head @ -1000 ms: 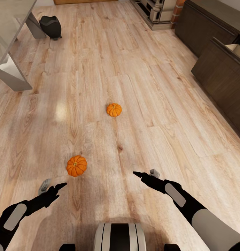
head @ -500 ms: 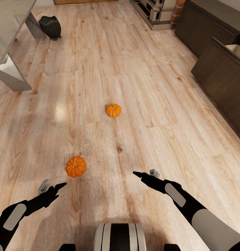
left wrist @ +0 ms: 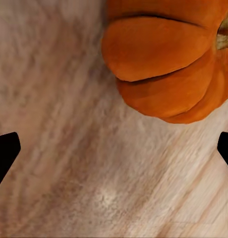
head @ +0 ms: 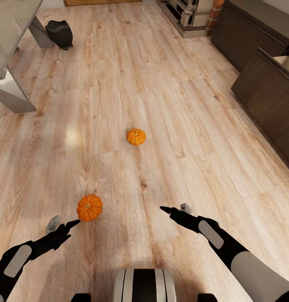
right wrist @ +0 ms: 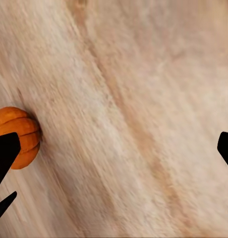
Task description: Place each of the two pumpkins and all three candles from the living room inside a cabinet in the living room (use any cabinet), then make sure every cabinet is closed, and position the cauldron so it is next to a table in the living room.
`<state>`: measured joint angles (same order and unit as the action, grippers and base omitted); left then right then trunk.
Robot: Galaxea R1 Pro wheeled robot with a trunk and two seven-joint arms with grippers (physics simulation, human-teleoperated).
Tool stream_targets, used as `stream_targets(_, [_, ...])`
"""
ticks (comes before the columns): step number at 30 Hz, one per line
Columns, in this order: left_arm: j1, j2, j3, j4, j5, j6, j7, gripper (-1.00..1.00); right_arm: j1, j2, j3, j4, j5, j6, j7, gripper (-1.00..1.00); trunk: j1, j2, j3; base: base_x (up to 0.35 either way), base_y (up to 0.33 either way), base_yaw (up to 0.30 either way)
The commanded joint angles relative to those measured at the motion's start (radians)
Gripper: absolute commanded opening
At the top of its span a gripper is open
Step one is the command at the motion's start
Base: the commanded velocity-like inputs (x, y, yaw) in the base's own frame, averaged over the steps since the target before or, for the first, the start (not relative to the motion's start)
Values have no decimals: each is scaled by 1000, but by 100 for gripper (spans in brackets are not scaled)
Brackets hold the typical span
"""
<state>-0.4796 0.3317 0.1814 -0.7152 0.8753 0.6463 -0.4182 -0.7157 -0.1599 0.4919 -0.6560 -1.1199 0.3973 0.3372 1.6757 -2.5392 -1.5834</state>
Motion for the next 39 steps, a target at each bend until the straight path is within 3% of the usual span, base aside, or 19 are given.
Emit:
stream_targets(1, [-1, 0, 3, 0, 3, 8, -2, 100, -1, -1, 4, 0, -6, 2, 0, 100, 0, 0, -1, 244, 124, 0])
stream_targets(15, [-1, 0, 3, 0, 3, 7, -1, 100, -1, -1, 4, -2, -6, 2, 0, 100, 0, 0, -1, 181, 19, 0])
stream_targets(35, [-1, 0, 3, 2, 3, 7, -1, 100, -1, -1, 4, -2, -6, 3, 1, 100, 0, 0, -1, 23, 0, 0])
stream_targets(39, [-1, 0, 3, 2, 3, 7, -1, 100, -1, -1, 4, -2, -6, 3, 2, 100, 2, -1, -16, 0, 0, 0])
